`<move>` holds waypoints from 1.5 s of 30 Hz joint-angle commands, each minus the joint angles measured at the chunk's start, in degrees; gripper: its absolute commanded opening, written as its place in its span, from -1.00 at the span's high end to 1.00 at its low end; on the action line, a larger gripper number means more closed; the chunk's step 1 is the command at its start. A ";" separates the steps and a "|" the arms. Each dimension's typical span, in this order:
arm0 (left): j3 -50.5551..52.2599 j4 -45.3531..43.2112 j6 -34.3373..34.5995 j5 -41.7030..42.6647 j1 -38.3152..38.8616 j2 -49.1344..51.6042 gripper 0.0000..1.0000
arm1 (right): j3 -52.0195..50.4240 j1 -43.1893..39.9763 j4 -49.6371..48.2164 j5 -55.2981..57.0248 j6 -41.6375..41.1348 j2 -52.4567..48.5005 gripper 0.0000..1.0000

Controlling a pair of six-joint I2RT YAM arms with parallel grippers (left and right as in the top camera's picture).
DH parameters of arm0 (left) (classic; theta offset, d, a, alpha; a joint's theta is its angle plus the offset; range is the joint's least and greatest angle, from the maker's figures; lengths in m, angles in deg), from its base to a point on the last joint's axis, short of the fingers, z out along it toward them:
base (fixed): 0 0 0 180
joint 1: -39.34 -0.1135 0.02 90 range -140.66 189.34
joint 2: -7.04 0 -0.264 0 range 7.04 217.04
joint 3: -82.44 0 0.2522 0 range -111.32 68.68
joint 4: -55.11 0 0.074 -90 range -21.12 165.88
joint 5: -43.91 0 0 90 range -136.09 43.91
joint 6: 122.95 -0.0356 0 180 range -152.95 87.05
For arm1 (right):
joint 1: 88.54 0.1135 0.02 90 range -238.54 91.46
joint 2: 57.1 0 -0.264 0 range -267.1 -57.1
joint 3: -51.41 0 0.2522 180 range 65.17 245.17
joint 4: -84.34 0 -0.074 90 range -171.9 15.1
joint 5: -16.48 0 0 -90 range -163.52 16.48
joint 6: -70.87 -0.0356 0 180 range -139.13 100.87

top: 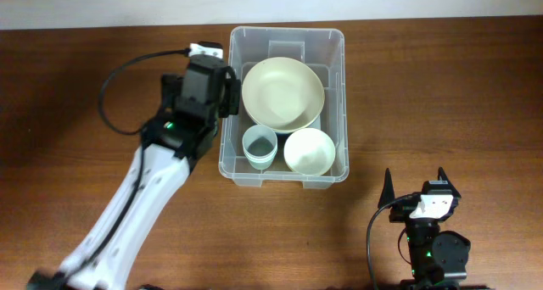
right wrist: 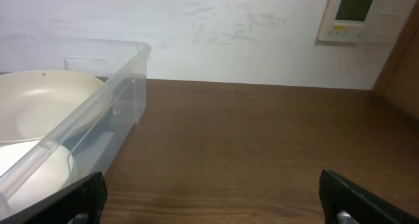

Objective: Pack container

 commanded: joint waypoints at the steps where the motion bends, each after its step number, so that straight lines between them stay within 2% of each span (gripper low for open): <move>1: 0.09 3.58 -0.46 -0.59 -0.17 -10.56 -0.99 | -0.26 -0.09 0.57 -0.50 0.39 0.63 -0.98; 13: 17.07 25.35 -0.44 1.11 -0.20 -46.53 -0.99 | -0.26 -0.09 0.57 -0.50 0.39 0.63 -0.98; 19: 29.75 24.44 0.09 2.60 -0.20 -62.34 -0.99 | -0.26 -0.09 0.57 -0.50 0.39 0.63 -0.98; 27: 46.18 10.67 0.24 7.43 -0.20 -73.83 -0.99 | -0.26 -0.09 0.57 -0.50 0.39 0.63 -0.98; 38: 67.93 -29.11 0.20 8.26 -0.20 -77.88 -0.99 | -0.26 -0.09 0.57 -0.50 0.39 0.63 -0.98; 41: 70.51 -34.27 0.22 8.46 -0.22 -78.31 -0.99 | -0.26 -0.09 0.57 -0.50 0.39 0.63 -0.98; 45: 71.82 -34.69 0.22 11.23 -1.79 -79.60 -0.99 | -0.26 -0.09 0.57 -0.50 0.39 0.63 -0.98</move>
